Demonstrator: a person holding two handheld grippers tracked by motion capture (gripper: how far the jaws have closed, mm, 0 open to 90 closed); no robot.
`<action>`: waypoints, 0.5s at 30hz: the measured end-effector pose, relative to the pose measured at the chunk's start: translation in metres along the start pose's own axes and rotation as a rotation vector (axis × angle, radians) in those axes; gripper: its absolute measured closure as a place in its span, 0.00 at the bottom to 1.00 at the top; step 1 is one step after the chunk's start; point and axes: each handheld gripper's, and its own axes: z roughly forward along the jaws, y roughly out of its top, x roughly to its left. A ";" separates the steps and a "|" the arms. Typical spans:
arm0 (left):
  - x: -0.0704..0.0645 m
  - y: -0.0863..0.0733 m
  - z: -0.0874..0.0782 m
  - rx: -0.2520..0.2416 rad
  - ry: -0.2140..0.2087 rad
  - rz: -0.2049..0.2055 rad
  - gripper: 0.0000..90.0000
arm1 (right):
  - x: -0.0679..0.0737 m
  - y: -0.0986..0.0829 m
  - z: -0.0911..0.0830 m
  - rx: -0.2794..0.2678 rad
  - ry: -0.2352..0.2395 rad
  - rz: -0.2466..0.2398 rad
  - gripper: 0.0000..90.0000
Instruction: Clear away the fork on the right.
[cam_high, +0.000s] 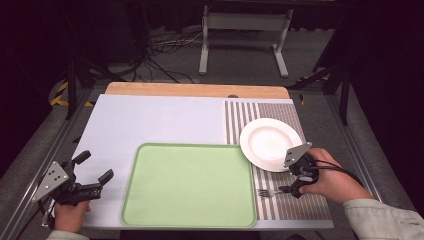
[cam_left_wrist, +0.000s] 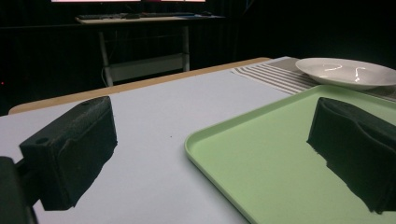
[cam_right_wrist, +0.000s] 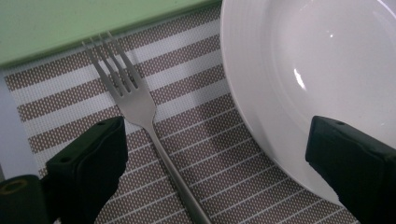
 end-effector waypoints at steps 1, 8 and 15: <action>0.000 0.000 0.000 0.000 0.000 -0.001 0.02 | 0.000 0.000 0.001 0.005 0.002 -0.005 0.07; 0.001 0.000 0.000 0.000 -0.001 -0.003 0.02 | 0.001 0.000 0.005 0.050 0.028 -0.027 0.07; 0.000 0.000 0.000 -0.002 -0.002 -0.003 0.02 | 0.005 0.003 0.011 0.105 0.064 -0.063 0.17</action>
